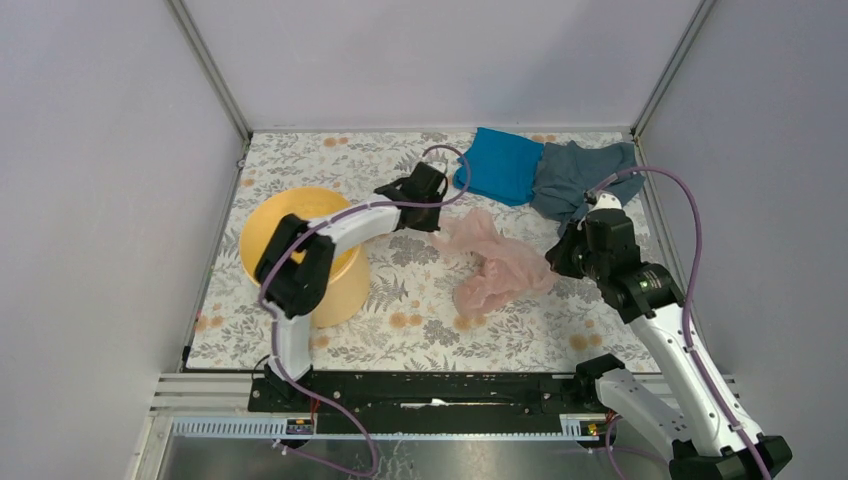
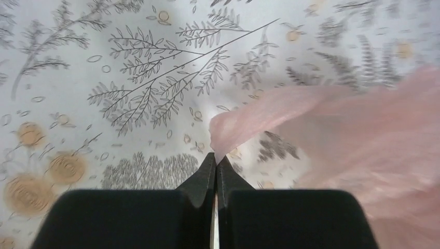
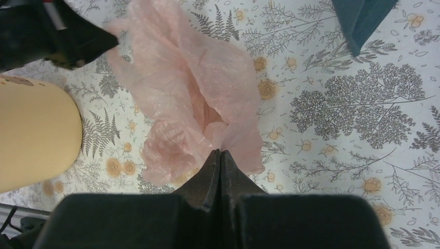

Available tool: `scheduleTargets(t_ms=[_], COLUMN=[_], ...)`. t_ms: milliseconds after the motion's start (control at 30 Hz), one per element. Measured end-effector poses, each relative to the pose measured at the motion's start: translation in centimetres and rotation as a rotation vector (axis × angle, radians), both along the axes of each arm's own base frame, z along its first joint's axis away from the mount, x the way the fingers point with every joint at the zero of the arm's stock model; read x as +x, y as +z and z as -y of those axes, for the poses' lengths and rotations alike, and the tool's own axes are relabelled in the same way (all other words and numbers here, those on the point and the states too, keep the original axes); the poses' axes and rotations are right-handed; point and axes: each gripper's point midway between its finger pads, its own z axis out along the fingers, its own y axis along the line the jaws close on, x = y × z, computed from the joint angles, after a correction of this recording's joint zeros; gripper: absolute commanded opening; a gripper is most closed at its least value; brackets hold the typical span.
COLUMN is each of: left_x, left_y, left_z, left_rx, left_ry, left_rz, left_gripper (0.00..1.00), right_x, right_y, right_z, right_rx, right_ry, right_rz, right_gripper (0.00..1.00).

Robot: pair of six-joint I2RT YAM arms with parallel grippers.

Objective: Put the trash bags into the trash bin

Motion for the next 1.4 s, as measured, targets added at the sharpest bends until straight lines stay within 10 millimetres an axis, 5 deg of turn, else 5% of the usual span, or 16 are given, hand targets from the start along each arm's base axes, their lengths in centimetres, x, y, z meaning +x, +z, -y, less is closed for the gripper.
scheduleTargets(t_ms=[233, 333, 433, 533, 600, 667, 733, 800, 867, 900, 1033, 1100, 1167, 1267, 1333, 1400], left_x=[1.7, 5.6, 9.4, 9.2, 4.9, -2.3, -7.7, -7.9, -5.1, -2.8, 3.0, 1.5, -0.2, 0.6, 2.4, 2.3], left_y=[8.0, 11.5, 19.9, 31.2, 38.7, 44.0, 47.6, 50.1, 49.0, 46.1, 25.4, 14.0, 10.2, 15.9, 25.2, 38.1], left_z=[0.2, 0.7, 1.0, -0.1, -1.5, -3.8, -6.8, -11.2, -12.9, -12.5, -7.7, -7.5, -7.8, -6.5, -4.7, -3.4], left_rx=[-0.133, -0.153, -0.199, -0.268, -0.331, -0.423, -0.520, -0.578, -0.572, -0.544, -0.340, -0.179, -0.104, -0.162, -0.295, -0.476], left_ry=[0.001, 0.023, 0.029, 0.039, 0.033, 0.011, 0.027, 0.168, 0.262, 0.288, 0.248, 0.219, 0.197, 0.160, 0.120, 0.051], left_rz=[0.096, 0.125, 0.284, 0.529, 0.717, 0.879, 0.999, 1.073, 1.058, 0.997, 0.566, 0.289, 0.149, 0.185, 0.348, 0.596], left_gripper=[0.00, 0.00, 0.00, 0.00, 0.00, 0.00, 0.00, 0.00, 0.00, 0.00, 0.00, 0.00, 0.00, 0.00, 0.00, 0.00], right_x=[3.1, 8.9, 17.2, 21.5, 19.8, 14.2, 8.0, 2.9, 3.2, 5.2, 13.6, 12.2, 9.2, 11.2, 14.2, 14.5], right_y=[-2.2, -0.6, 6.3, 18.6, 27.4, 33.5, 35.5, 35.4, 33.2, 30.3, 8.5, -3.0, -7.3, -0.4, 11.0, 23.9], right_z=[-0.9, -1.5, -2.9, -4.8, -5.7, -5.6, -4.9, -3.6, -3.3, -3.7, -5.8, -5.1, -3.9, -3.9, -4.3, -4.3], right_rx=[0.010, -0.023, 0.005, 0.104, 0.188, 0.255, 0.291, 0.311, 0.313, 0.301, 0.197, 0.117, 0.053, 0.031, 0.051, 0.096], right_ry=[-0.058, -0.098, -0.098, -0.021, 0.058, 0.142, 0.203, 0.212, 0.187, 0.178, 0.141, 0.109, 0.095, 0.102, 0.103, 0.107], right_rz=[-0.106, -0.174, -0.065, 0.211, 0.461, 0.685, 0.877, 1.020, 1.032, 0.970, 0.425, 0.091, -0.107, -0.008, 0.235, 0.516], right_gripper=[0.00, 0.00, 0.00, 0.00, 0.00, 0.00, 0.00, 0.00, 0.00, 0.00, 0.00, 0.00, 0.00, 0.00, 0.00, 0.00])
